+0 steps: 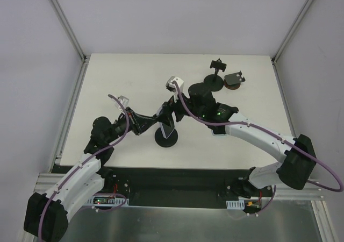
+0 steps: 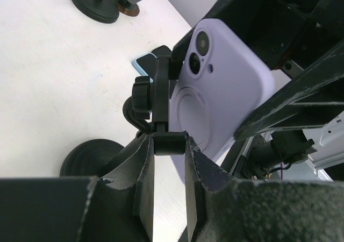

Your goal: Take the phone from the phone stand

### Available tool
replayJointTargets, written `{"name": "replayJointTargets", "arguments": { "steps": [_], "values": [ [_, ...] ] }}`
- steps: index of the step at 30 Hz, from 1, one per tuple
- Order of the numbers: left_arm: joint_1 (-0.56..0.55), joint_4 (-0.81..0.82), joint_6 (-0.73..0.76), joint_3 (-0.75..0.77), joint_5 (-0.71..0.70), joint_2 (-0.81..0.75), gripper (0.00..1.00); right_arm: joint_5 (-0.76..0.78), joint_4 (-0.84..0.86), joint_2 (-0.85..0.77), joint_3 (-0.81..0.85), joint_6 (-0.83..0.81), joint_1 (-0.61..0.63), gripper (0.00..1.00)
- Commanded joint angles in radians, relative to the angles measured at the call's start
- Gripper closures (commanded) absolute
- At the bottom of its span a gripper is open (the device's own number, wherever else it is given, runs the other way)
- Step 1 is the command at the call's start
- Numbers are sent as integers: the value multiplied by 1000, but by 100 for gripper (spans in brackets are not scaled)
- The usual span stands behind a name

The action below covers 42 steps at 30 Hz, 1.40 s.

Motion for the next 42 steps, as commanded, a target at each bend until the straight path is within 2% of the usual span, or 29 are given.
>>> {"name": "replayJointTargets", "arguments": {
  "steps": [1, 9, 12, 16, 20, 23, 27, 28, 31, 32, 35, 36, 39, 42],
  "values": [
    [43, 11, -8, -32, -24, -30, 100, -129, -29, -65, -9, -2, -64, 99],
    [45, -14, 0, 4, -21, 4, 100, -316, 3, -37, 26, 63, -64, 99],
    [45, -25, 9, 26, -30, 18, 100, -329, 3, -37, 54, 81, -63, 99],
    [45, -83, 49, 76, -79, 19, 100, -262, -26, -66, 81, 73, -71, 99],
    [45, -228, 133, 153, -212, 24, 100, -145, -173, -108, 94, 43, -104, 99],
    [46, -330, 182, 225, -315, 55, 100, -49, -267, -132, 75, 38, -153, 99],
    [60, -365, 204, 282, -347, 111, 99, 54, -379, -137, 37, 70, -257, 99],
    [62, -367, 206, 297, -347, 118, 95, 73, -394, -137, 23, 81, -271, 99],
    [65, -370, 212, 320, -346, 128, 74, 113, -421, -134, -37, 105, -313, 99],
    [66, -376, 219, 327, -349, 127, 63, 119, -422, -131, -50, 112, -319, 99],
    [72, -408, 241, 351, -355, 110, 49, 139, -422, -97, -89, 127, -339, 99],
    [75, -419, 250, 359, -360, 93, 41, 151, -422, -85, -92, 130, -344, 99],
    [82, -477, 291, 402, -390, 50, 26, 160, -422, -11, -92, 135, -348, 99],
    [88, -543, 348, 440, -431, -2, 17, 182, -417, 54, -75, 135, -350, 99]
  ]
}}
